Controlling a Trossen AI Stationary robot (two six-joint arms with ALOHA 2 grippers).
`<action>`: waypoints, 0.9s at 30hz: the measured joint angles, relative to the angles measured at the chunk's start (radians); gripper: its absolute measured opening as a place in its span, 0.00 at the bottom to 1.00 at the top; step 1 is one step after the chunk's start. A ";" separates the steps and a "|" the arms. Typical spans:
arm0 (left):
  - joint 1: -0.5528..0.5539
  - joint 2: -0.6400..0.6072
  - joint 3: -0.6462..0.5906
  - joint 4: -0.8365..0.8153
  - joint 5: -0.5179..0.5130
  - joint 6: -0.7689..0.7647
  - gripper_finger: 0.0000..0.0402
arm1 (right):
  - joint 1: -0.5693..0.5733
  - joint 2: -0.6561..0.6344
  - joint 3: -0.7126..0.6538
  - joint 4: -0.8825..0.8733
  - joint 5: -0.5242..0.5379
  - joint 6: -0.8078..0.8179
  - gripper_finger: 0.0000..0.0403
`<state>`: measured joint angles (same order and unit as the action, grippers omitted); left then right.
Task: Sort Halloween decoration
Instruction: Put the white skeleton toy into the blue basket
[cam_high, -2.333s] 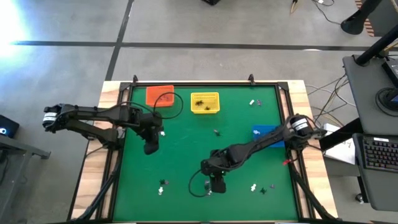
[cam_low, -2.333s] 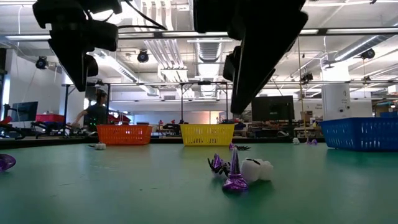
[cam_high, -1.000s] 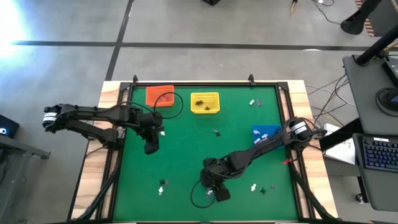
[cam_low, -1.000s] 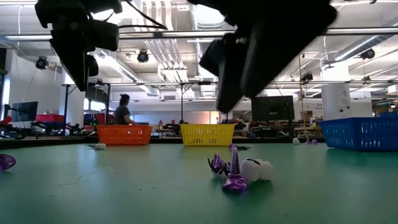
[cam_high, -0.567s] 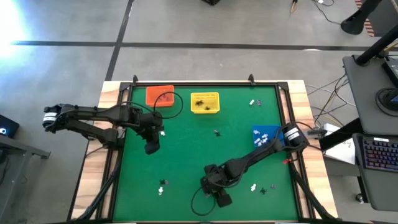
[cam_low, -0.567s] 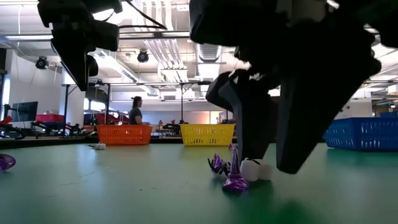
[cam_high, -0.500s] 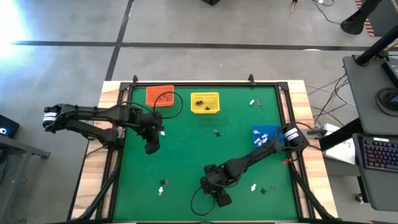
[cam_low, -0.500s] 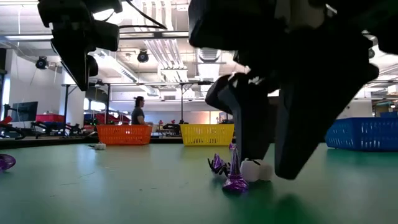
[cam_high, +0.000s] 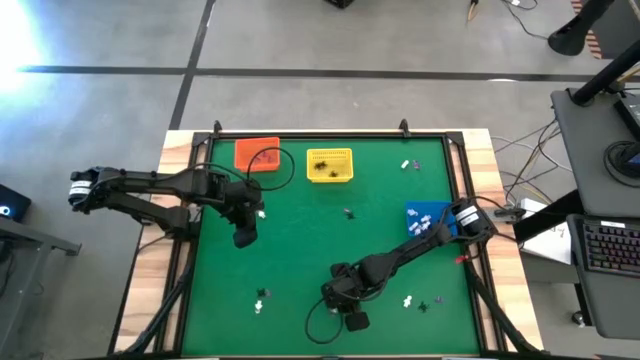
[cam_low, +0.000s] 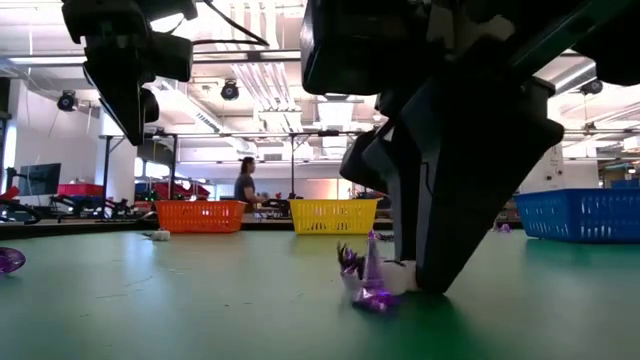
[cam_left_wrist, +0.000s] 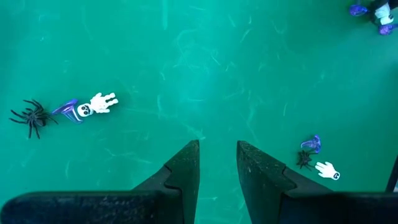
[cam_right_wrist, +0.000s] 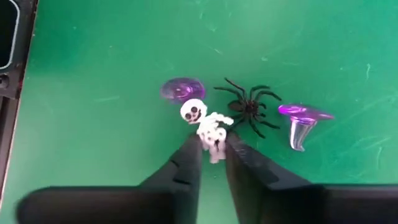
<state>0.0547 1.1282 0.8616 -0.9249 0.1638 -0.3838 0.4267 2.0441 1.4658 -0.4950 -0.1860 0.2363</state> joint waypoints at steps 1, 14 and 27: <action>0.000 0.000 0.000 0.000 0.000 0.000 0.22 | 0.000 0.000 0.000 -0.001 -0.004 0.001 0.10; 0.000 0.000 0.000 -0.001 0.002 0.012 0.22 | 0.001 -0.009 0.043 -0.101 -0.005 0.190 0.03; 0.000 0.000 0.000 -0.020 0.002 0.061 0.22 | 0.001 -0.106 0.069 -0.255 0.184 0.394 0.03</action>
<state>0.0551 1.1282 0.8616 -0.9445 0.1658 -0.3229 0.4274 1.9378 1.5345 -0.7495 -0.0019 0.6302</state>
